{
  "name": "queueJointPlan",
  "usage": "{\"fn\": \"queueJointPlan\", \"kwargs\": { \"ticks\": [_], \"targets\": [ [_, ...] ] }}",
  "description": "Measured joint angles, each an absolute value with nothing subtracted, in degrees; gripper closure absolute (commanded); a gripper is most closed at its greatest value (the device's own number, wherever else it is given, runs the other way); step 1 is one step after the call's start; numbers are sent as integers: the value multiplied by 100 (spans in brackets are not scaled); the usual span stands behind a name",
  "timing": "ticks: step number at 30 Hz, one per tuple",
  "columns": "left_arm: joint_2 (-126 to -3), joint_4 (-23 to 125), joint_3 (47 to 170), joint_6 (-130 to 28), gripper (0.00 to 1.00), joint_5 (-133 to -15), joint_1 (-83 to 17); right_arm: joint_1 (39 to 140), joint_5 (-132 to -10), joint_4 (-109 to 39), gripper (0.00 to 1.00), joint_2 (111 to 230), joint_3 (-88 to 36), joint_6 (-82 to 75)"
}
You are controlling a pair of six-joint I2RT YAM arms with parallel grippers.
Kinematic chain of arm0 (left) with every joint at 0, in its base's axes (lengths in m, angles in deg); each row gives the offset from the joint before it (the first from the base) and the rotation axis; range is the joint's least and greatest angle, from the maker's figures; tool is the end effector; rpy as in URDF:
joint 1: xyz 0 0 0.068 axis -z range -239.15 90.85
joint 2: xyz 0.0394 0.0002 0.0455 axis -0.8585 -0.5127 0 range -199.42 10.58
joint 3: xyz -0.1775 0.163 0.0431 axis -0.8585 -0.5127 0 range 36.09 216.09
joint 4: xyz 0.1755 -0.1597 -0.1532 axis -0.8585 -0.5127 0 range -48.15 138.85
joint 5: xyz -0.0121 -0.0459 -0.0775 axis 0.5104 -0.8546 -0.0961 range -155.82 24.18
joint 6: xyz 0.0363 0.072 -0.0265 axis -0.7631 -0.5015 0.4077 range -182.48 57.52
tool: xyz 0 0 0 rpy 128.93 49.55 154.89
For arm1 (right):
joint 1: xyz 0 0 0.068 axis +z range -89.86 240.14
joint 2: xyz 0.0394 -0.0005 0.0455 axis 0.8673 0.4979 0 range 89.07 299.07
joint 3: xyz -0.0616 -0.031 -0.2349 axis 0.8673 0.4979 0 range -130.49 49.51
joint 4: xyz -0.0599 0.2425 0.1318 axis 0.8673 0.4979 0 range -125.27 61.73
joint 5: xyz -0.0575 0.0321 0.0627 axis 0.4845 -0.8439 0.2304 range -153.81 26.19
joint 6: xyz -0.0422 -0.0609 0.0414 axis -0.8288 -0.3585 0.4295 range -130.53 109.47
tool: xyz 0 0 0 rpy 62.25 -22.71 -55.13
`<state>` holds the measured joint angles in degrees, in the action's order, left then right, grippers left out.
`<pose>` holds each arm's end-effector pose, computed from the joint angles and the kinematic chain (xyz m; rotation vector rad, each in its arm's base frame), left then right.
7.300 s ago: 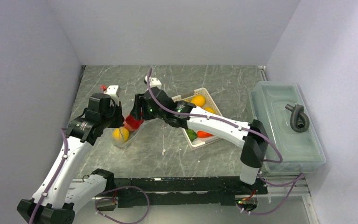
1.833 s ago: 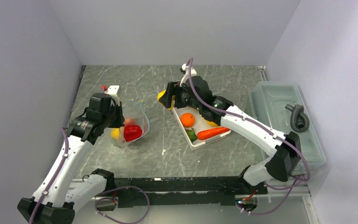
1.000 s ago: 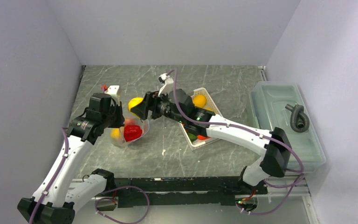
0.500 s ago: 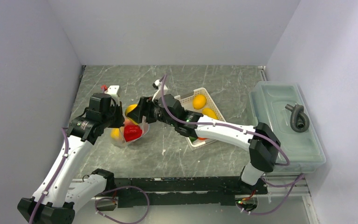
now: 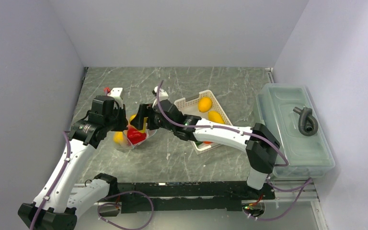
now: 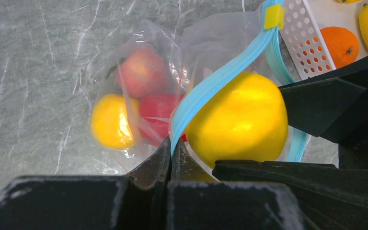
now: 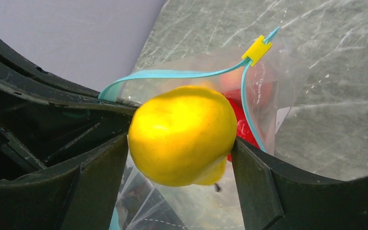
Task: Place the food in the zip-top bag and seal the zipper
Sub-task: Place the fake fruit in the zipper food storage bag, then pick up the fake fruit from the bin.
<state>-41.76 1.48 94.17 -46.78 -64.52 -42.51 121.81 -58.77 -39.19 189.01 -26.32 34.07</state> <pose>0.2376 -0.0692 0.2873 0.0071 2.3113 -0.2640 0.2280 0.4091 0.2394 -0.2480 2.0863 1.1172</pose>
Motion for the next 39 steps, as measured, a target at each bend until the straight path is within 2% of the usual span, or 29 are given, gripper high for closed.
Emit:
{"fn": "queueJointPlan", "kwargs": {
  "ticks": [3,5,15,22,39],
  "targets": [
    [-4176,148,9417,-4678,100,-6452,-4251,12181,-5848,-3832,6,18915,-2759,3407],
    [-4176,148,9417,-4678,100,-6452,-4251,12181,-5831,-3834,4,18915,-2818,3403],
    [-4176,148,9417,-4678,100,-6452,-4251,12181,-5809,-3825,4,18825,-2833,3329],
    [-4176,148,9417,-4678,100,-6452,-4251,12181,-5623,-3814,4,18228,-2643,3167],
    [-4180,145,9417,-4678,100,-6452,-4251,12144,-3807,-2501,5,16884,-2383,2297]
  ]
}}
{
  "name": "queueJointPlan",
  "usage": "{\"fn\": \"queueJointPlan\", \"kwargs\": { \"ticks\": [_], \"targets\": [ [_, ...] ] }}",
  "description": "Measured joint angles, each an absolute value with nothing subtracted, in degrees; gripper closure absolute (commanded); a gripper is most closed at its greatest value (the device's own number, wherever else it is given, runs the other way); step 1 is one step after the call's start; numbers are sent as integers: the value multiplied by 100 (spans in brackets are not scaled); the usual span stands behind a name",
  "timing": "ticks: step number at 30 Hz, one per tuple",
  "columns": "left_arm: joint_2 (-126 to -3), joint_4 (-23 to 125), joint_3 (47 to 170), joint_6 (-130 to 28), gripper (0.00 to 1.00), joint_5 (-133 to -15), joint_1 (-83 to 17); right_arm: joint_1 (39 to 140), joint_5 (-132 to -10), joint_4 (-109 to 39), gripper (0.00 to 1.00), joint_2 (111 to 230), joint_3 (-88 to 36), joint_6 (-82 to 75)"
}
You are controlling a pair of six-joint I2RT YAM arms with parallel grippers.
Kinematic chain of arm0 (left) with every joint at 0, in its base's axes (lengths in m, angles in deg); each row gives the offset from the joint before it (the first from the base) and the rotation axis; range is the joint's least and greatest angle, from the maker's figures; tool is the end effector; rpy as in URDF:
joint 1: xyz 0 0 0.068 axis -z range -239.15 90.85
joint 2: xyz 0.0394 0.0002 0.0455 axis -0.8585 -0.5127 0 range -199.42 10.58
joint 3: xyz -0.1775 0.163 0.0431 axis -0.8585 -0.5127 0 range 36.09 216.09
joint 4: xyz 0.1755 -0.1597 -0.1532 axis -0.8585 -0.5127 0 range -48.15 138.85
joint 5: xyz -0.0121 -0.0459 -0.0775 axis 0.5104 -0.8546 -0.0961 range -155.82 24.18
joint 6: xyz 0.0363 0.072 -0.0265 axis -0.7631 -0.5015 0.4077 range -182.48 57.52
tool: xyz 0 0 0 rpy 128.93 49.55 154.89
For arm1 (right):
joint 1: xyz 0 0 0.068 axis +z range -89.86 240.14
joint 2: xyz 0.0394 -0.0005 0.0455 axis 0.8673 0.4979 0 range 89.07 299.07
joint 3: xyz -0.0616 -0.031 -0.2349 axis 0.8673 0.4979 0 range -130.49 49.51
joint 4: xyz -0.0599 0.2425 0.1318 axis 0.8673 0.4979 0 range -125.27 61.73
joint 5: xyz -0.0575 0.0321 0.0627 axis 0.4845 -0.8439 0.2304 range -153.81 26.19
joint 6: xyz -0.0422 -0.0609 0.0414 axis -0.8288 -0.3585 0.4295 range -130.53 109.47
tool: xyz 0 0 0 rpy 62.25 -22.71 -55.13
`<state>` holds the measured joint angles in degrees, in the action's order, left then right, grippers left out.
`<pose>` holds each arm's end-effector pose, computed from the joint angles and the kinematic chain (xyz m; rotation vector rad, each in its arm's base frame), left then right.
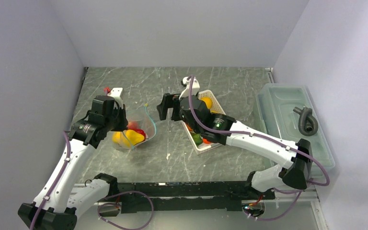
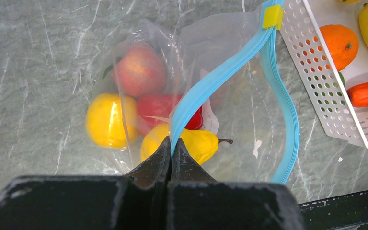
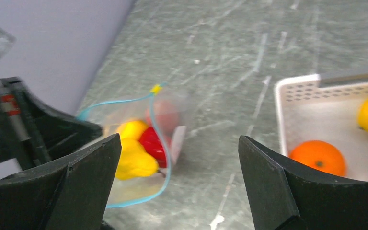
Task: Place the food in the zip-top bag and seal the zipper
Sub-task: Pick up the fake fruit from the bin.
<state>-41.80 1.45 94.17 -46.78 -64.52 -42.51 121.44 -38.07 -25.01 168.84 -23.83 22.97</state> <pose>0.2376 -0.0693 0.2871 0.0071 2.3125 -0.2637 0.2137 0.3229 0.3339 -0.1406 1.8921 0.7356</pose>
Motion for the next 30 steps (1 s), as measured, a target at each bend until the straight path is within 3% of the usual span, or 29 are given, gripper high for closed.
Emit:
{"fn": "queueJointPlan", "kwargs": {
  "ticks": [14,30],
  "targets": [
    [-4180,145,9417,-4678,100,-6452,-4251,11329,-2974,-700,1,16847,-2385,2111],
    [-4180,145,9417,-4678,100,-6452,-4251,10164,-3156,-440,0,17942,-2437,2212]
  ]
}}
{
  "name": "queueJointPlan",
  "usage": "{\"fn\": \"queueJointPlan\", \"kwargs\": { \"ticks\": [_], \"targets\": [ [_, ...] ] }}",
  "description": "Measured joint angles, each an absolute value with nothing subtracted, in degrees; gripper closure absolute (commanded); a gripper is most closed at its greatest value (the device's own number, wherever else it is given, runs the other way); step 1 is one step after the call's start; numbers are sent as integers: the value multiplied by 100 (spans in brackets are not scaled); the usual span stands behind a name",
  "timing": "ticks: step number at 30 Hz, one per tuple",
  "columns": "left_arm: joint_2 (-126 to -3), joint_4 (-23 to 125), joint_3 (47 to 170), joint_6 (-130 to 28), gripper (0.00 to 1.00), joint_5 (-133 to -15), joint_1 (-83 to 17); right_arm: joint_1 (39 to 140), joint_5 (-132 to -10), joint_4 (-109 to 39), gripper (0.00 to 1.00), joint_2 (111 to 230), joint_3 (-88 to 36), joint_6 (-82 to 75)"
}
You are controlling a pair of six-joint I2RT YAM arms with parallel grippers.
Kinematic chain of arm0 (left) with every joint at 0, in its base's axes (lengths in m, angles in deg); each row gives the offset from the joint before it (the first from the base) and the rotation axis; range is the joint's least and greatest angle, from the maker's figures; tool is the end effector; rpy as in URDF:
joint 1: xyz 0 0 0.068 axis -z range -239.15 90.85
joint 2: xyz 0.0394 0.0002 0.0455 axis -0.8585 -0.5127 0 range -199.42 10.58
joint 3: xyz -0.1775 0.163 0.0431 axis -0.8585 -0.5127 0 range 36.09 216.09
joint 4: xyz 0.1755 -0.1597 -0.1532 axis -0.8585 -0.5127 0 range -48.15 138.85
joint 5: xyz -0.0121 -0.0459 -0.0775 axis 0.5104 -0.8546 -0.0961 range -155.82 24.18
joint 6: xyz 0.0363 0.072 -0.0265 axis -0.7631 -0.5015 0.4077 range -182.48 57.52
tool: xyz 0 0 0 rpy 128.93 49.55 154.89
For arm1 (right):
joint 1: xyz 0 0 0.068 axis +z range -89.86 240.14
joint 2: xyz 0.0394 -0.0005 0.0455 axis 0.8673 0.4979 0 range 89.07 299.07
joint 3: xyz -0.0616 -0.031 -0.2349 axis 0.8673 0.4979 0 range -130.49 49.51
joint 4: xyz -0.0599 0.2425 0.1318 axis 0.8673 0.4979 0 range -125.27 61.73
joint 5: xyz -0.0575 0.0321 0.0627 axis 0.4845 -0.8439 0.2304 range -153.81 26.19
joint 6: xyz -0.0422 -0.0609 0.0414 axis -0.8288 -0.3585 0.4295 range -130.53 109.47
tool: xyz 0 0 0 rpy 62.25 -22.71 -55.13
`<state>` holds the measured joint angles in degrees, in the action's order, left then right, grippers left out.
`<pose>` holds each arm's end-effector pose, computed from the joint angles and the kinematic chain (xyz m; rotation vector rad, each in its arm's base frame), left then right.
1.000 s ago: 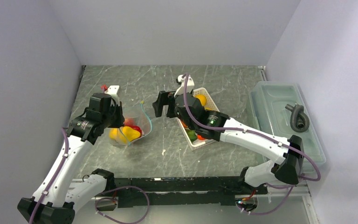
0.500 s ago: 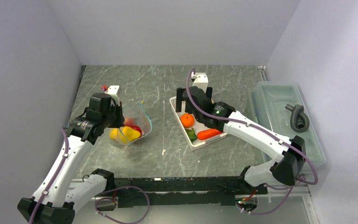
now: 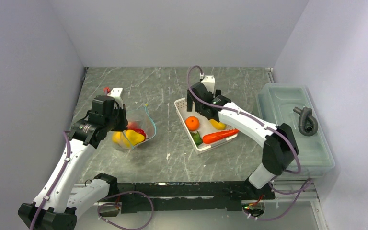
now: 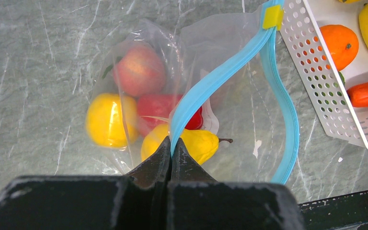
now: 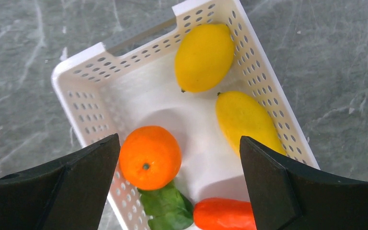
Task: Place the food in the zip-top bag and seal the zipper
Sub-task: Pick up the fake fruit from the bin.
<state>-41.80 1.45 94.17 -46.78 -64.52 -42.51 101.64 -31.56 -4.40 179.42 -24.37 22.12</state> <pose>0.2376 -0.0693 0.2871 0.0071 2.3125 -0.2637 0.3168 0.2271 0.2294 0.0788 2.2405 0.0108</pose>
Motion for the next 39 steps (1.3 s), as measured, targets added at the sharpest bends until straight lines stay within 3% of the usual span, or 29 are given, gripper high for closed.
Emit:
{"fn": "queueJointPlan", "kwargs": {
  "ticks": [12,39],
  "targets": [
    [-4180,145,9415,-4678,100,-6452,-4251,9722,-3337,-389,6,19107,-3025,2415],
    [-4180,148,9415,-4678,100,-6452,-4251,9077,-3449,-359,12,20261,-3738,2863]
  ]
}}
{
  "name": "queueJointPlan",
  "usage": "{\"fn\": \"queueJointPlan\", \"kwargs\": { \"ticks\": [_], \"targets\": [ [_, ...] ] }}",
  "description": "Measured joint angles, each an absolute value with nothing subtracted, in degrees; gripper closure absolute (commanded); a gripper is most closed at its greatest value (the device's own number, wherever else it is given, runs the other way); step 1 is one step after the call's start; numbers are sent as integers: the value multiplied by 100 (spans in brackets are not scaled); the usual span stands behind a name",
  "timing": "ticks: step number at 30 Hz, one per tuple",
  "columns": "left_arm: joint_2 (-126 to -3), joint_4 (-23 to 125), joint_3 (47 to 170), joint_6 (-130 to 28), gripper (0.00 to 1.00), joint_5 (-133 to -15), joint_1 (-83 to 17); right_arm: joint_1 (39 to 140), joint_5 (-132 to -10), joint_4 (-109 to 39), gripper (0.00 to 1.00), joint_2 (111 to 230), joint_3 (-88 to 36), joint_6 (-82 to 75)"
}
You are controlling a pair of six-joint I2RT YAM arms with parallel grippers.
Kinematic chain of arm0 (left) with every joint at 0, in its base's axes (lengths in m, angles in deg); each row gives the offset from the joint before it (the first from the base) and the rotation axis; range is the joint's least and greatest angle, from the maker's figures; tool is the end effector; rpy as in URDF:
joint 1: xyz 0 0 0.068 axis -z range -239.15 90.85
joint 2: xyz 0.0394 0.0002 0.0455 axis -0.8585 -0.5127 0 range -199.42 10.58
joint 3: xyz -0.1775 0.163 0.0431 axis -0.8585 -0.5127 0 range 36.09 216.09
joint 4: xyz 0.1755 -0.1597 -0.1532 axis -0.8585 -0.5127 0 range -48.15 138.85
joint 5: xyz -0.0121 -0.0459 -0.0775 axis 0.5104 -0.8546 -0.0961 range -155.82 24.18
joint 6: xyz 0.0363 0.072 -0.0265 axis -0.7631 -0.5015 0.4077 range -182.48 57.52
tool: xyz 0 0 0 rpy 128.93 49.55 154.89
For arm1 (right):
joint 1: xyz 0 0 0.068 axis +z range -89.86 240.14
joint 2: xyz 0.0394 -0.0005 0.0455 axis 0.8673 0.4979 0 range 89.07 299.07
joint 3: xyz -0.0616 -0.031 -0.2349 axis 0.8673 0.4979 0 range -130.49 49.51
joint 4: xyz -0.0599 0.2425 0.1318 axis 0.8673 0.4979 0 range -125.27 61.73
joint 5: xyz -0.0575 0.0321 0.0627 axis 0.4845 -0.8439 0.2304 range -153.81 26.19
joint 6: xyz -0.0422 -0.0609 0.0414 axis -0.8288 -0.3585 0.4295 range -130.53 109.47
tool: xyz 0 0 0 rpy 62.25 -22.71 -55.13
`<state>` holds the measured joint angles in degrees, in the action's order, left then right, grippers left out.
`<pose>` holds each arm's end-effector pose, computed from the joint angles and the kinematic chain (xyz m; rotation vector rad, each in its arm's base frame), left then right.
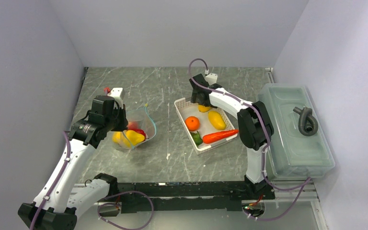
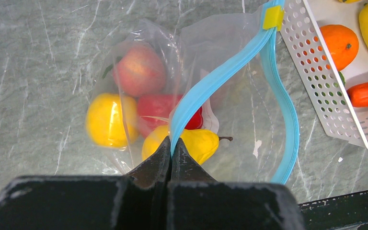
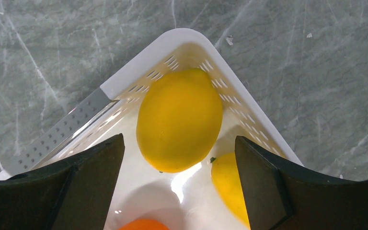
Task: Place the food in the zip-top bag and seal the zipper
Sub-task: Pick up the fake fruit from the bin.
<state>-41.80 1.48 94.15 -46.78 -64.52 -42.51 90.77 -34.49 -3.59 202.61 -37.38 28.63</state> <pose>0.2377 -0.0693 0.2870 0.0071 2.3124 -0.2637 0.4082 0.1992 0.1443 0.3566 2.3841 -0.1255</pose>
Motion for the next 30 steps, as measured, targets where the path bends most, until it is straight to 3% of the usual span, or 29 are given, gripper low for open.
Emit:
{"fn": "queueJointPlan", "kwargs": {
  "ticks": [10,12,18,22,30],
  "targets": [
    [-4180,145,9415,-4678,100,-6452,-4251,8979,-3593,-413,19,20563,-3755,2918],
    [-4180,145,9415,-4678,100,-6452,-4251,8964,-3612,-448,25,20565,-3753,2916],
    [-4180,148,9415,-4678,100,-6452,-4251,8935,-3687,-674,60,20556,-3639,2924],
    [-4180,145,9415,-4678,100,-6452,-4251,8931,-3735,-862,77,20394,-3412,2933],
    [-4180,148,9415,-4678,100,-6452,-4251,8931,-3967,-988,86,19795,-2870,2957]
  ]
}}
